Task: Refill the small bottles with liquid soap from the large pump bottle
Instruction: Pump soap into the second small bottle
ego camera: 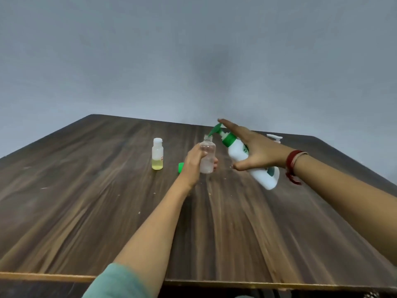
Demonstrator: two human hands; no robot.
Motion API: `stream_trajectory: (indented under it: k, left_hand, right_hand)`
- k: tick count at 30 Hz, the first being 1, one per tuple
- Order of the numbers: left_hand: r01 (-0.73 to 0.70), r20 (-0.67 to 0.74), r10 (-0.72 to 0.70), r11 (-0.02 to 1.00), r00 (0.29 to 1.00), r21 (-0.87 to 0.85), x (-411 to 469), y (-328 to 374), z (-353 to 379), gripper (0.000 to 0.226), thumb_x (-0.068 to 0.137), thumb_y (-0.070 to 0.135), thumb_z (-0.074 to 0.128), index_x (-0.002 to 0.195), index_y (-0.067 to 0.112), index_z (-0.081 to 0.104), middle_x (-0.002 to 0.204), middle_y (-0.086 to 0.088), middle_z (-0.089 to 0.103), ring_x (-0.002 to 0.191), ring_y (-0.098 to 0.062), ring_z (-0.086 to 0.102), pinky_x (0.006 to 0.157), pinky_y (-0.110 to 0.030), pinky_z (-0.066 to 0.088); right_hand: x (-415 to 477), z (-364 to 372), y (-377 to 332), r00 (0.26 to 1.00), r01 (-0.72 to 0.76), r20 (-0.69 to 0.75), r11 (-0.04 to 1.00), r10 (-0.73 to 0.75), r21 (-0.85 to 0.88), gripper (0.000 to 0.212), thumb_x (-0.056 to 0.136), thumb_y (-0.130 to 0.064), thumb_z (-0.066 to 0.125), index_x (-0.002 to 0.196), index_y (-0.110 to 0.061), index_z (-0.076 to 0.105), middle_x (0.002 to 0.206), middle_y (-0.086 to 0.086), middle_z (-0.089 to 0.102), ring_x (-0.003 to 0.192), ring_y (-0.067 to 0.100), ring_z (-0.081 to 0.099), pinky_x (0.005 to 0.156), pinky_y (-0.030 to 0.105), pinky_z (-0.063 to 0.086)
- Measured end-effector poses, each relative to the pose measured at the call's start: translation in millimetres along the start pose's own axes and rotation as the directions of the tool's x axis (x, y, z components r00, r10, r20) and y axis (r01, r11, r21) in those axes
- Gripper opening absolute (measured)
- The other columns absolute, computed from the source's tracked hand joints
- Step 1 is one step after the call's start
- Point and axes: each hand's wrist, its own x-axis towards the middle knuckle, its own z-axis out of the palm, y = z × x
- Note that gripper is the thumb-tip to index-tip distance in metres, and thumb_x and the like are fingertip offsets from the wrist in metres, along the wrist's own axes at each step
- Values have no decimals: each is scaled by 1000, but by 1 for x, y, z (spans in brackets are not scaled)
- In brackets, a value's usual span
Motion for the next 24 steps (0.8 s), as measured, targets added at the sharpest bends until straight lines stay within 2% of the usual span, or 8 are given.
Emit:
stream_trajectory:
  k: [4,8,11,13,15,17,20,24]
  left_hand:
    - [19,-7,-19,999,1000,-32,2,-4,1,24,77,29,43,90,14,57,61,-3,63,55,-15,59,54,-26,49]
    - [27,-4,-27,1000,1000,5,-1,-2,3,26,77,29,42,93,14,56,62,-2,64,57,-17,60,53,-25,50]
    - [26,23,-26,1000,999,12,-3,1,4,27,74,27,43,93,12,54,63,-2,64,56,-14,61,55,-26,50]
    - [40,32,-40,999,999,15,-2,1,4,27,73,27,43,92,12,55,63,-3,64,56,-15,60,58,-28,50]
    - [59,49,-60,998,997,16,-1,1,5,27,74,28,43,92,12,55,64,-4,64,56,-16,61,60,-29,50]
    - [90,76,-87,996,993,-29,-1,2,6,30,74,27,43,95,10,54,63,-5,65,55,-16,60,59,-29,51]
    - [113,94,-105,990,990,-81,-2,4,8,34,73,28,43,97,6,54,62,-6,64,55,-17,60,59,-30,51]
    - [110,96,-101,990,990,-91,-5,7,7,40,73,30,41,99,3,54,63,-6,64,57,-17,60,59,-30,53]
  right_hand:
    - [3,1,1,1000,-7,11,999,7,44,106,65,-32,70,142,-63,4,142,1,40,119,24,51,97,44,49]
    - [3,-2,5,993,5,119,995,-16,96,114,72,-13,72,147,-56,-1,153,-16,28,124,8,48,96,31,49]
    - [2,-8,7,985,5,172,994,-23,106,114,75,-6,70,149,-53,-3,141,-28,32,102,-11,55,79,14,50]
    - [2,-14,8,980,-13,200,994,-9,109,110,77,-5,70,149,-51,1,126,-34,39,85,-10,59,68,12,49]
    - [2,-22,5,975,-31,220,994,7,107,106,75,-13,72,147,-55,6,117,-29,48,82,-5,59,67,13,50]
    - [2,-28,2,973,-45,232,992,16,121,102,68,-23,69,144,-56,10,112,-16,54,79,-2,59,65,14,50]
    - [3,-32,-2,968,-48,250,988,9,150,98,66,-22,67,141,-54,13,105,-1,55,75,3,60,62,17,53]
    - [6,-33,-6,963,-38,270,987,-5,154,98,65,-21,66,140,-54,12,100,3,58,71,5,61,60,19,53]
